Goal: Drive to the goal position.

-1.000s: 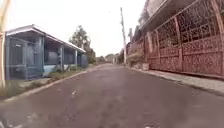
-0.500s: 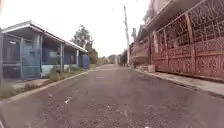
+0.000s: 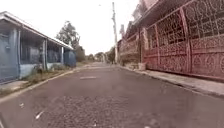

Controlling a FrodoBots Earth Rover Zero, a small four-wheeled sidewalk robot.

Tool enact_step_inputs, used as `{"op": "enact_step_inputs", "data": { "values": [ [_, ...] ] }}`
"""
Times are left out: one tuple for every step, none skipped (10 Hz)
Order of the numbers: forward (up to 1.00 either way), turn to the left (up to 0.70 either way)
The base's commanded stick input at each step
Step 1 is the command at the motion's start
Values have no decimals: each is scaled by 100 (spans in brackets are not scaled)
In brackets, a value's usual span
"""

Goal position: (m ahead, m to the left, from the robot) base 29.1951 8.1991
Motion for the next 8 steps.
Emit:
{"op": "enact_step_inputs", "data": {
  "values": [
    [100,0],
    [100,0],
    [100,0],
    [100,0],
    [100,1],
    [100,6],
    [100,27],
    [100,40]
  ]
}}
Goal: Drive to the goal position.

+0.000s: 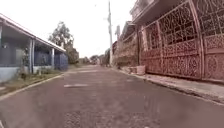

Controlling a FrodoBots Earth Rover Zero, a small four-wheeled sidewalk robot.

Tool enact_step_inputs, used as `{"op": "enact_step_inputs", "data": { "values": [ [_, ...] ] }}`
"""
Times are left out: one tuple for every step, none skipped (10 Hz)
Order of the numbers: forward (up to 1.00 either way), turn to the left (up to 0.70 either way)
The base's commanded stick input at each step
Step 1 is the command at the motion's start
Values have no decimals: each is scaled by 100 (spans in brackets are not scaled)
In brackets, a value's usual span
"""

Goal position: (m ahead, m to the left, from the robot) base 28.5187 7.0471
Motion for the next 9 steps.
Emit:
{"op": "enact_step_inputs", "data": {
  "values": [
    [100,11],
    [100,0],
    [100,0],
    [100,0],
    [100,0],
    [100,0],
    [100,0],
    [100,0],
    [100,0]
  ]
}}
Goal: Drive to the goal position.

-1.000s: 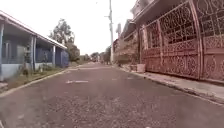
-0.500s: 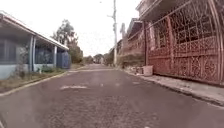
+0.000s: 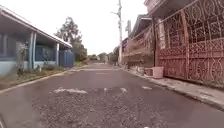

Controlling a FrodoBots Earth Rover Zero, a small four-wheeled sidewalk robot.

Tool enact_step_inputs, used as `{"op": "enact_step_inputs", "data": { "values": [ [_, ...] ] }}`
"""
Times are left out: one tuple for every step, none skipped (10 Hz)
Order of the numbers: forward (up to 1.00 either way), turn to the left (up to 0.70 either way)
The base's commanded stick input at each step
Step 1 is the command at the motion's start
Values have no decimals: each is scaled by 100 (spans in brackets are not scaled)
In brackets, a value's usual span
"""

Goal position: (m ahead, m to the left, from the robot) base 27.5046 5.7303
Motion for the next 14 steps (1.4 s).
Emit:
{"op": "enact_step_inputs", "data": {
  "values": [
    [100,0],
    [100,0],
    [100,0],
    [100,1],
    [100,3],
    [100,10],
    [100,27],
    [100,40],
    [100,25],
    [100,0],
    [100,0],
    [100,1],
    [100,2],
    [100,14]
  ]
}}
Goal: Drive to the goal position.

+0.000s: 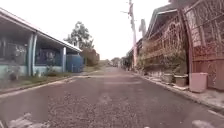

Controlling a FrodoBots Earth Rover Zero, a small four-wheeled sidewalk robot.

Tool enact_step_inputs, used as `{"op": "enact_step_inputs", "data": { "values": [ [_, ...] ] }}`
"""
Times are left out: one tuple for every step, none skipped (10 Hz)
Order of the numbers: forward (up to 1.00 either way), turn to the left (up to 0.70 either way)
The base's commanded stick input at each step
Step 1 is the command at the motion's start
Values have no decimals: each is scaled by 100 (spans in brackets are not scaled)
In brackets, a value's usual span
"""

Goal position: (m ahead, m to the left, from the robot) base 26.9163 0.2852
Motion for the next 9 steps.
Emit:
{"op": "enact_step_inputs", "data": {
  "values": [
    [100,27],
    [100,8],
    [100,2],
    [100,19],
    [100,35],
    [100,39],
    [100,37],
    [100,2],
    [100,2]
  ]
}}
